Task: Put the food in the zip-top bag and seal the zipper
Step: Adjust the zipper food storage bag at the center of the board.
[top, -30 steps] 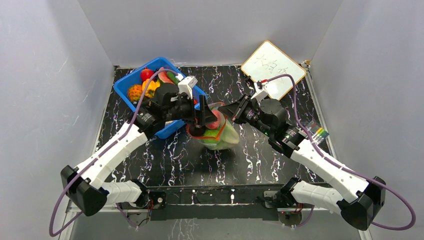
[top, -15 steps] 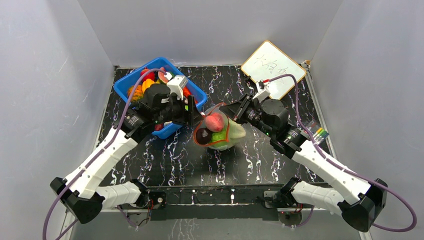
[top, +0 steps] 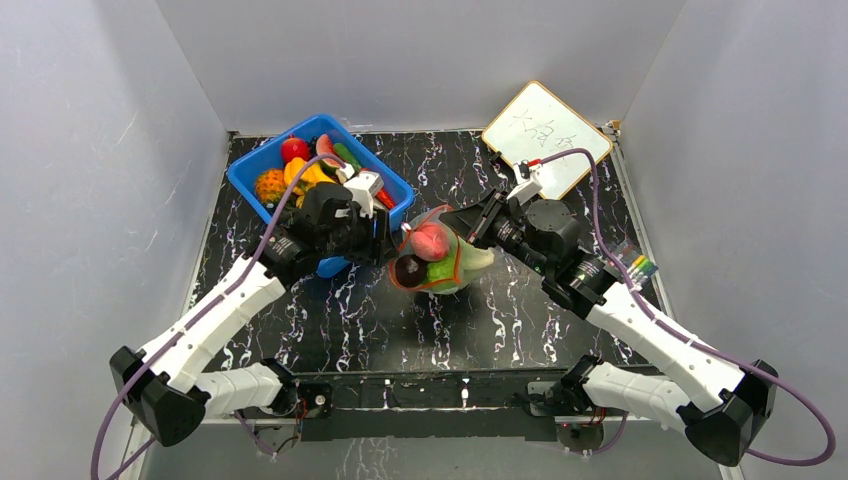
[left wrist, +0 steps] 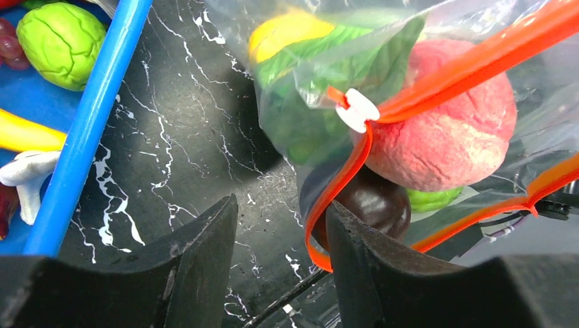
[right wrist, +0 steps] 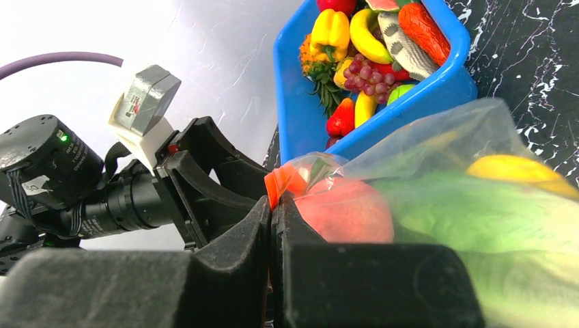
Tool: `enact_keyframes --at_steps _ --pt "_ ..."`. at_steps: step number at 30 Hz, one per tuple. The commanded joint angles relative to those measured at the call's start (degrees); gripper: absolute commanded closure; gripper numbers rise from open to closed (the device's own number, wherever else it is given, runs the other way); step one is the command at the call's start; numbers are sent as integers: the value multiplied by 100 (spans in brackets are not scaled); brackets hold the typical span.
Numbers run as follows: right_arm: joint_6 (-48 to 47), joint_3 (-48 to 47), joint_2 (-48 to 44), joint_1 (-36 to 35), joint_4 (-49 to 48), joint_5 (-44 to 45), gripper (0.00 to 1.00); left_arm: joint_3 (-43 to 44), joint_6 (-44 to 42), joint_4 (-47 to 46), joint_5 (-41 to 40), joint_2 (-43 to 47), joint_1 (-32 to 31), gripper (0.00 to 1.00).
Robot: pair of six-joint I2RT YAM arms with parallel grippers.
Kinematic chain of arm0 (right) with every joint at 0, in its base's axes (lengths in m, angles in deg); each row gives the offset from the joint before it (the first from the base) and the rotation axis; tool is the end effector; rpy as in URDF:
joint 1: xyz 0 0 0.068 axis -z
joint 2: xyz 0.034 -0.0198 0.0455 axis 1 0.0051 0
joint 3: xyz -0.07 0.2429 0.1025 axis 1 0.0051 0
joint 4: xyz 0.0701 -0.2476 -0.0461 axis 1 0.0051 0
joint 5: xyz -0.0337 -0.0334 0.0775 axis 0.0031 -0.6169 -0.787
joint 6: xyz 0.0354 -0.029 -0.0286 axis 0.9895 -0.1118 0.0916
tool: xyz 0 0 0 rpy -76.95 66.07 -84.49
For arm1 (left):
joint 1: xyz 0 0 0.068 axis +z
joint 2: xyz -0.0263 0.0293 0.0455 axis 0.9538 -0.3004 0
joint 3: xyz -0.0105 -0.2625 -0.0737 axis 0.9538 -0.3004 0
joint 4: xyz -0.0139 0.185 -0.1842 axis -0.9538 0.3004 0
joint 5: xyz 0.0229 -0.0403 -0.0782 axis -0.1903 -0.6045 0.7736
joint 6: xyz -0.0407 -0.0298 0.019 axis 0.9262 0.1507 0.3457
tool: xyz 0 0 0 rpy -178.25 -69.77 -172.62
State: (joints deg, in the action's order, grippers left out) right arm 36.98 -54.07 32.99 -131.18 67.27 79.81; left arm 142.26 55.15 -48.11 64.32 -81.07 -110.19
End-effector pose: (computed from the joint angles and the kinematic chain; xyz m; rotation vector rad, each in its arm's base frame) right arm 0.1703 0.1520 0.3626 0.1384 1.8675 1.1958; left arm 0.1916 -0.1538 0.3578 0.4161 2.1622 -0.7205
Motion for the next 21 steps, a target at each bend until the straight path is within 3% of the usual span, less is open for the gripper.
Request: enact_keyframes --at_steps 1,6,11,13,15,17,21 --pt "30 -245 -179 -17 -524 -20 100 -48 -240 -184 -29 32 -4 49" --pt "88 -203 -172 -13 -593 -97 100 -318 -407 -689 377 77 -6 45" --pt "101 -223 -143 -17 -585 -105 100 -564 -551 -1003 579 -49 -6 54" --pt "96 -222 -131 -12 -573 -104 100 -605 -544 -1086 709 -121 -4 65" --pt "58 -201 -117 -16 -504 -98 100 -555 -488 -1132 936 -184 -6 86" --pt "-116 -187 -123 -19 -290 -35 100 -388 -405 -1111 1176 -218 -8 99" --pt "-590 -3 -196 -10 426 499 100 -117 259 -1492 1730 -110 -3 100"
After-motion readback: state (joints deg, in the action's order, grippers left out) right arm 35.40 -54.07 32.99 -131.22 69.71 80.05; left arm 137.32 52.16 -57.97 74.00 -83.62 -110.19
